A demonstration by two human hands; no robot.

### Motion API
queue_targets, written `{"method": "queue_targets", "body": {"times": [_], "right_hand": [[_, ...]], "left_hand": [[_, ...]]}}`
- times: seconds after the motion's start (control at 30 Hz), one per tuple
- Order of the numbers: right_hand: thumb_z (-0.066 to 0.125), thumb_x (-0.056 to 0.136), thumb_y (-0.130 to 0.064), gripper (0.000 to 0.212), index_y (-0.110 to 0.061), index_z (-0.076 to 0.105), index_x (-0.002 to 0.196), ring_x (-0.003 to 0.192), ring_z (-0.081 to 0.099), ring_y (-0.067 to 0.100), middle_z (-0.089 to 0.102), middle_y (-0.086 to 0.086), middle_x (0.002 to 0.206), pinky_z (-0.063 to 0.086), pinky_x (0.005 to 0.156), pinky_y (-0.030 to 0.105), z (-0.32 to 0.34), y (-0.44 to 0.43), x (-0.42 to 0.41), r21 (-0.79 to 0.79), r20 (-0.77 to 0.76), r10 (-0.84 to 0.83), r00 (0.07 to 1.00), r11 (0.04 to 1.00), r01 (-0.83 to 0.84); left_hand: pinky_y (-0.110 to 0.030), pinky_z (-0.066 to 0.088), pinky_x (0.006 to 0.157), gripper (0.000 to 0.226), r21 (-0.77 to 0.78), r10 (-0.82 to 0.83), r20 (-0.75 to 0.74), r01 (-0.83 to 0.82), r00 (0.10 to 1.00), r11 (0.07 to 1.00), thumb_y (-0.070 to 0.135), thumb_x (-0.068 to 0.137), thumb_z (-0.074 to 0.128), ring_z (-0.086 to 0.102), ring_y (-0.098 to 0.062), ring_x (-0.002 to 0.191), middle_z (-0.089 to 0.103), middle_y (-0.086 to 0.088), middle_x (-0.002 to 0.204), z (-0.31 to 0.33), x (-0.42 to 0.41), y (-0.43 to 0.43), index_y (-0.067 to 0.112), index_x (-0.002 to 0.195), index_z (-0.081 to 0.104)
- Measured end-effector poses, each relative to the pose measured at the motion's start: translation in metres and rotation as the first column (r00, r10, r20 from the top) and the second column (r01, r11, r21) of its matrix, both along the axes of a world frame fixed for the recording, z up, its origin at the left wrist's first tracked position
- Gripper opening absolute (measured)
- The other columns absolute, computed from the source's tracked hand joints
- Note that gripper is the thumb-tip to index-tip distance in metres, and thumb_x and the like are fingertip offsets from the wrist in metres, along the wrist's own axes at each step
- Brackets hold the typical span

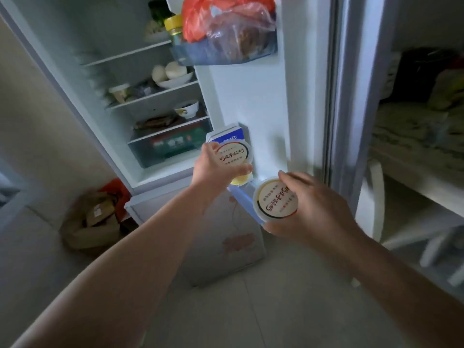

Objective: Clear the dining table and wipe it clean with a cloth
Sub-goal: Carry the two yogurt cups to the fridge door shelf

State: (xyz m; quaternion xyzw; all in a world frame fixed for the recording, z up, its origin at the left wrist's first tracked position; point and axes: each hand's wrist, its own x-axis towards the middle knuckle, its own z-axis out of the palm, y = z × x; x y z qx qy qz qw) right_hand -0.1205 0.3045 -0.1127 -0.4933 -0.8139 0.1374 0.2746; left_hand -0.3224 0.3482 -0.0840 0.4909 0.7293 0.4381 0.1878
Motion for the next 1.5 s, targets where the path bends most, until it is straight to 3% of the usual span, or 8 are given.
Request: {"method": "queue_targets", "body": {"times": [0.13, 0.23, 0.37, 0.53, 0.8, 1.17, 1.4, 1.5], "right_hand": [[0.075, 0.057, -0.057, 0.099, -0.033, 0.034, 0.144, 0.128, 0.039, 0.003, 0.036, -0.021, 0.144, 0.035, 0.093, 0.021, -0.002, -0.009, -0.003, -0.010, -0.012, -0.114, 0.993, 0.993, 0.114], [0.071, 0.053, -0.063, 0.094, -0.037, 0.040, 0.138, 0.121, 0.044, 0.001, 0.043, -0.024, 0.134, 0.034, 0.084, 0.018, -0.006, -0.012, -0.006, -0.006, -0.024, -0.203, 0.979, 0.979, 0.203], [0.071, 0.054, -0.062, 0.094, -0.037, 0.038, 0.139, 0.126, 0.040, 0.002, 0.039, -0.026, 0.137, 0.037, 0.096, 0.023, -0.008, -0.020, -0.010, -0.040, -0.052, -0.289, 0.956, 0.957, 0.288], [0.073, 0.058, -0.059, 0.096, -0.034, 0.035, 0.143, 0.130, 0.036, 0.002, 0.035, -0.023, 0.144, 0.031, 0.098, 0.019, -0.007, -0.035, -0.015, -0.064, -0.009, -0.377, 0.926, 0.925, 0.375], [0.075, 0.060, -0.058, 0.100, -0.032, 0.030, 0.146, 0.132, 0.033, 0.002, 0.032, -0.021, 0.147, 0.029, 0.099, 0.017, -0.009, -0.049, -0.017, -0.057, 0.053, -0.438, 0.897, 0.896, 0.440], [0.074, 0.062, -0.055, 0.098, -0.034, 0.029, 0.146, 0.130, 0.031, -0.003, 0.031, -0.024, 0.145, 0.022, 0.088, 0.010, -0.013, -0.049, -0.020, -0.050, 0.055, -0.451, 0.891, 0.890, 0.453], [0.074, 0.061, -0.053, 0.101, -0.034, 0.025, 0.147, 0.130, 0.035, 0.001, 0.034, -0.022, 0.143, 0.030, 0.098, 0.017, -0.012, -0.045, -0.022, -0.023, 0.005, -0.419, 0.908, 0.908, 0.419], [0.075, 0.061, -0.053, 0.100, -0.034, 0.027, 0.147, 0.129, 0.036, 0.002, 0.036, -0.022, 0.142, 0.032, 0.098, 0.019, -0.013, -0.044, -0.022, -0.024, 0.002, -0.413, 0.911, 0.911, 0.413]], "left_hand": [[-0.051, 0.057, 0.078, 0.106, -0.091, -0.074, -0.069, 0.067, 0.995, 0.994, 0.051, 0.040, 0.086, 0.056, -0.021, 0.105, 0.051, 0.005, 0.118, -0.010, 0.001, 0.025, 0.029, 0.131, 0.038], [-0.047, 0.053, 0.088, 0.099, -0.128, -0.131, -0.181, 0.109, 0.975, 0.986, 0.052, 0.047, 0.085, 0.051, -0.022, 0.108, 0.049, 0.003, 0.116, -0.021, -0.001, 0.041, 0.028, 0.131, 0.038], [-0.039, 0.043, 0.099, 0.089, -0.220, -0.213, -0.321, 0.146, 0.923, 0.964, 0.049, 0.059, 0.083, 0.043, -0.023, 0.118, 0.042, 0.002, 0.108, -0.034, -0.001, 0.057, 0.021, 0.132, 0.040], [-0.040, 0.039, 0.093, 0.086, -0.344, -0.282, -0.448, 0.128, 0.848, 0.930, 0.055, 0.059, 0.079, 0.038, -0.025, 0.123, 0.053, -0.001, 0.124, -0.055, -0.002, 0.074, 0.020, 0.129, 0.043], [-0.038, 0.040, 0.093, 0.073, -0.461, -0.383, -0.569, 0.104, 0.727, 0.882, 0.052, 0.065, 0.077, 0.040, -0.026, 0.120, 0.052, -0.006, 0.110, -0.068, 0.000, 0.084, 0.017, 0.123, 0.049], [-0.039, 0.036, 0.088, 0.051, -0.458, -0.417, -0.709, 0.077, 0.569, 0.885, 0.038, 0.076, 0.062, 0.038, -0.024, 0.121, 0.057, 0.000, 0.117, -0.079, -0.003, 0.101, 0.025, 0.124, 0.056], [-0.038, 0.036, 0.091, 0.038, -0.337, -0.283, -0.781, 0.006, 0.557, 0.942, 0.027, 0.081, 0.060, 0.042, -0.024, 0.117, 0.057, -0.002, 0.118, -0.077, -0.009, 0.099, 0.025, 0.120, 0.058], [-0.038, 0.039, 0.091, 0.044, -0.306, -0.303, -0.726, 0.105, 0.618, 0.946, 0.033, 0.081, 0.065, 0.042, -0.024, 0.118, 0.057, -0.001, 0.120, -0.073, -0.012, 0.096, 0.028, 0.124, 0.057]]}}
